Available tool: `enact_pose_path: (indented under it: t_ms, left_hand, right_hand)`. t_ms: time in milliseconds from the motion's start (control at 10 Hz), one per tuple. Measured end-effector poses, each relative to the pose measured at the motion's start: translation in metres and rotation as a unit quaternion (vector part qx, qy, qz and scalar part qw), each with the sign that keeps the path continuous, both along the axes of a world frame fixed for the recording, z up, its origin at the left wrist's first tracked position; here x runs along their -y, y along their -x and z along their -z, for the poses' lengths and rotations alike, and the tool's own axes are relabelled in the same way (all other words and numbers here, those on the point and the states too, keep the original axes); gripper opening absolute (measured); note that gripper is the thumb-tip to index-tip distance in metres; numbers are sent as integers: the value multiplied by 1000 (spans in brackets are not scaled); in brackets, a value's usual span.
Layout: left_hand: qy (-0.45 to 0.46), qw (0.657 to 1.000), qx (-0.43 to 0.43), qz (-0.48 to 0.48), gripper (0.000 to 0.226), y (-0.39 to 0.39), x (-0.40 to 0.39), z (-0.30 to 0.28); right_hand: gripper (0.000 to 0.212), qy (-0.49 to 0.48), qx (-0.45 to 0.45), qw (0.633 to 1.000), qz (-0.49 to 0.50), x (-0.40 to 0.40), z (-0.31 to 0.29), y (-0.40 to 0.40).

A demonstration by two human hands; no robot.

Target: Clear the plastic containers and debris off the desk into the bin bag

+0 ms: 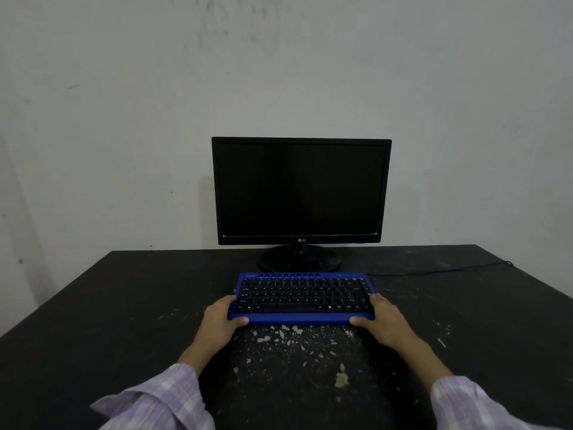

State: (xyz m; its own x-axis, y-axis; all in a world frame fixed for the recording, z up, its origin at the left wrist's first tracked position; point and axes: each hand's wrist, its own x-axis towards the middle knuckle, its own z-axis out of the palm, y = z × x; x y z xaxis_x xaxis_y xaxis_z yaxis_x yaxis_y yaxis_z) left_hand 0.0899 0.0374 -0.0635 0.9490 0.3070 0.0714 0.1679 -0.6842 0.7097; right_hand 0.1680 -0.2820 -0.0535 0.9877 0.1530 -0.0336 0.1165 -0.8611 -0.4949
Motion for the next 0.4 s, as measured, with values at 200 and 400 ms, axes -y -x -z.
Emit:
enact_pose_path:
  t_ms: [200,400]
  left_hand:
    - [-129,991,-15,31,54,4,12,-27]
    - [-215,972,-26,89,39,10,41,-63]
  right_hand:
    - [62,75,57,995,-32,-19,-18,17]
    - [38,35,46,993,-99,-41,-40,41]
